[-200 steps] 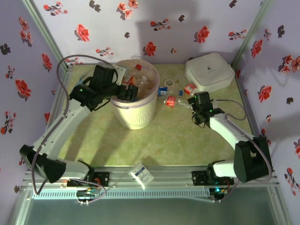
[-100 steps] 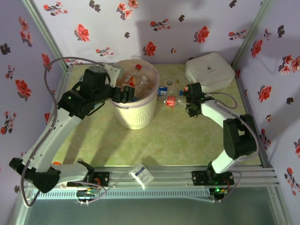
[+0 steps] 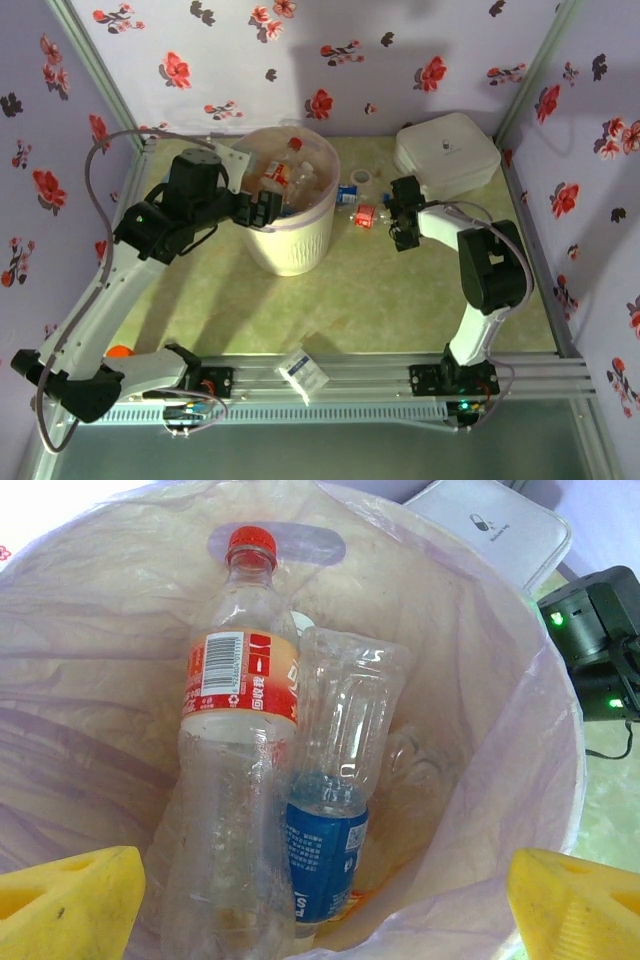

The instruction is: Put the plastic bottles in the bin

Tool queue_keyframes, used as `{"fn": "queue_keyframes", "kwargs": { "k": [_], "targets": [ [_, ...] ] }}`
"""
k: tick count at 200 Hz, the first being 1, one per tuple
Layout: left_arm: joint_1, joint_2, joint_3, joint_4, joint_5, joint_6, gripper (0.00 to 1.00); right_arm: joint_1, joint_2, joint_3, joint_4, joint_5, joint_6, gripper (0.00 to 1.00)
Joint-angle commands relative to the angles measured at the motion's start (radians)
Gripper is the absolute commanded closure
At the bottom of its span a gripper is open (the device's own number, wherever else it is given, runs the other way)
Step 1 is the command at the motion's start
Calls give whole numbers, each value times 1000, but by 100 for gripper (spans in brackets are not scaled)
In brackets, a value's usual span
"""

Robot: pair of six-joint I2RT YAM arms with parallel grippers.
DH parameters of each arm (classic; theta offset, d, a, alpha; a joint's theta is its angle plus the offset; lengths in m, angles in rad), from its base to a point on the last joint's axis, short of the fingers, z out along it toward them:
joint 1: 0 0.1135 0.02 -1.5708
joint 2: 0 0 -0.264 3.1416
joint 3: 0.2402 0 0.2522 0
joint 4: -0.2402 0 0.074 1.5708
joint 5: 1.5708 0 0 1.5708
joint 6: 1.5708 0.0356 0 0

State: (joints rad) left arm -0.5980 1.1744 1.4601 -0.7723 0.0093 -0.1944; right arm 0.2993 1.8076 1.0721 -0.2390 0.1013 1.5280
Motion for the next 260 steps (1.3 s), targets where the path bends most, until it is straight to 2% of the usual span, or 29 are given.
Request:
{"fn": "queue_keyframes", "kwargs": {
  "k": [1, 64, 98, 124, 190, 232, 260],
  "targets": [
    [-8, -27, -9, -5, -14, -17, 6, -5, 49, 11, 32, -10, 27, 11],
    [-10, -28, -6, -7, -14, -26, 6, -23, -47, -43, 17, 27, -5, 24],
    [-19, -11, 26, -18, -13, -22, 6, -59, -174, -107, -8, 59, -69, 31],
    [-34, 3, 56, -19, -9, -19, 6, -100, -284, -168, -42, 67, -135, 41],
    [-113, 103, 158, -16, -8, -7, 6, -236, -554, -380, -17, -10, -341, 63],
    [-183, 184, 252, -25, -9, 13, 6, -288, -728, -423, -40, -106, -567, 65],
    [-243, 253, 320, -43, -4, 33, 6, -295, -819, -404, -27, -261, -714, 65]
  ]
}}
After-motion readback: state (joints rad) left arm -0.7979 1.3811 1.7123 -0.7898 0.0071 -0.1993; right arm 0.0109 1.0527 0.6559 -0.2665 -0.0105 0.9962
